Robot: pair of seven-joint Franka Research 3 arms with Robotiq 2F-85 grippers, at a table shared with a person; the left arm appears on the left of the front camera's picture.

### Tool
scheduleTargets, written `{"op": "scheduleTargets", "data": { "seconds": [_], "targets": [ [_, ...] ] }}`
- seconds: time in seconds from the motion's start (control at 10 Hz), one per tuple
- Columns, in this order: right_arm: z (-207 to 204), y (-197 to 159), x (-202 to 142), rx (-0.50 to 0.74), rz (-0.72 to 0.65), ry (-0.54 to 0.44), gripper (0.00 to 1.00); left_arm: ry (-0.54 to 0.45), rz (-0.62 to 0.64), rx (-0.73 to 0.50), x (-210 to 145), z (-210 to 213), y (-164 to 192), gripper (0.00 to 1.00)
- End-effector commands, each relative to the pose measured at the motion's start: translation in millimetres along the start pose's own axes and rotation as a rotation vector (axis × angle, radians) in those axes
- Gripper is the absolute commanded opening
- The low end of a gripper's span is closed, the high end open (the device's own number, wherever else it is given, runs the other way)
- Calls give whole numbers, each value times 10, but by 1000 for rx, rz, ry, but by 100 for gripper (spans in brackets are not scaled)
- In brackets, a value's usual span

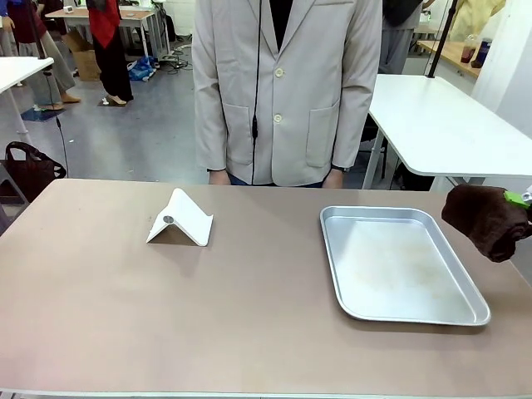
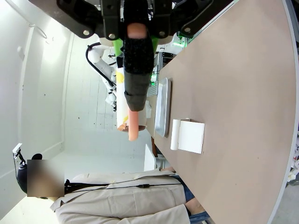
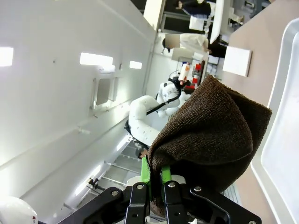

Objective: Clean the surface of the table.
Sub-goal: Return the Lint Roller and towel to their original positions.

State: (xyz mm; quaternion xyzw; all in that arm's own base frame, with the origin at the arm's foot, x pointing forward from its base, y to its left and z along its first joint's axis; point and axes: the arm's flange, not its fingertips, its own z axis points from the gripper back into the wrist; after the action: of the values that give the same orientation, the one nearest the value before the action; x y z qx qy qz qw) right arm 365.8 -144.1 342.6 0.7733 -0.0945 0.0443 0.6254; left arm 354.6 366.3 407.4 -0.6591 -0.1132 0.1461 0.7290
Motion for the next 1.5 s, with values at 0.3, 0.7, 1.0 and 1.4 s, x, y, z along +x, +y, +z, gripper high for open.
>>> {"op": "scheduleTargets", "data": {
  "seconds": [0.3,0.7,1.0,1.4],
  "targets": [
    [-9,59,25,28,3,-16,10,-4,-3,-4,-49,-28,-32,22],
    [-266,131,110,-83,58,-19,10,-63,9,13,-9,-172,-432,22],
    [-996,306,401,-129,81,55,10,-12,-115,82,-52,-912,-1215,22],
    [-2166,203,747,-251,127,97,10,202,-227,225,-371,-2224,-1713,22]
  ]
}}
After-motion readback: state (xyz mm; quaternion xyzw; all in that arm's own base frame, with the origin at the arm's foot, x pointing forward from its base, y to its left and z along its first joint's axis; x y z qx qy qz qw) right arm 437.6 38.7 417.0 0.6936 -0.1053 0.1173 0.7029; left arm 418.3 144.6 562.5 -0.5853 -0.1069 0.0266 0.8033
